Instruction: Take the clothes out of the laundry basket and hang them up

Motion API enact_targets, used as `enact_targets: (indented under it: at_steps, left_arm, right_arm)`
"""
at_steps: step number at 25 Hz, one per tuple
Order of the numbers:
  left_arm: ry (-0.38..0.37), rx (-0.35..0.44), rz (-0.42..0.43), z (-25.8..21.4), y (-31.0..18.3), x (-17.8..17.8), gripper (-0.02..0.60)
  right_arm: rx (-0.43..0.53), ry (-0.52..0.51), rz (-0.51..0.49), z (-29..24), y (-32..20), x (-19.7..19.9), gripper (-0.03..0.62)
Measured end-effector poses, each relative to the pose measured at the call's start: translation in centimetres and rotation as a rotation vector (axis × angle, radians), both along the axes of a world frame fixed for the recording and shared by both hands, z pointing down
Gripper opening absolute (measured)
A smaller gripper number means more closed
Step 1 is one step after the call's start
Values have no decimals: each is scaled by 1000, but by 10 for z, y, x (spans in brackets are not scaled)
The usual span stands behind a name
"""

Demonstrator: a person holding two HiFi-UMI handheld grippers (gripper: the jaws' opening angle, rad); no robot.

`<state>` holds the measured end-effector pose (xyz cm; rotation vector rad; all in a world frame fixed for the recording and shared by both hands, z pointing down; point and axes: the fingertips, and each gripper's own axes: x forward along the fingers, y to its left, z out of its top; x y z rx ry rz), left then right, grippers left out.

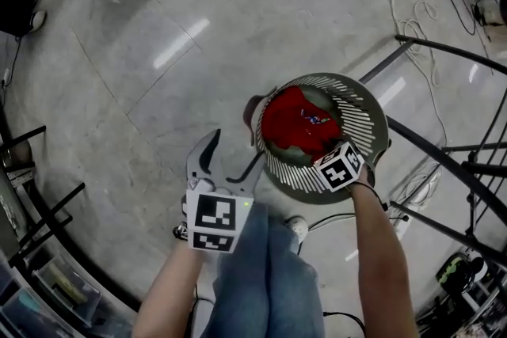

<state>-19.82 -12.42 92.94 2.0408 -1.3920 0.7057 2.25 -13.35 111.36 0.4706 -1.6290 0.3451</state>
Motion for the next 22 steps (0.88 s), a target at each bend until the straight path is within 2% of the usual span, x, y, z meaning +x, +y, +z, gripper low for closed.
enact_targets:
  at_steps: [3, 6, 9, 16, 22]
  left_arm:
    - [54, -1, 13, -10, 6, 7, 353]
    - [55, -9, 18, -19, 11, 11, 307]
    - [62, -15, 43, -30, 16, 19, 302]
    - [132, -37, 103, -57, 24, 41, 391]
    - [121, -43, 117, -72, 30, 50, 362]
  right_arm:
    - [19, -28, 19, -21, -2, -6, 29]
    - [24, -54, 33, -42, -2, -12, 29]
    - [34, -67, 26, -62, 0, -14, 29]
    - [56, -98, 24, -110, 4, -13, 29]
    - [64, -126, 6, -148, 11, -13, 29]
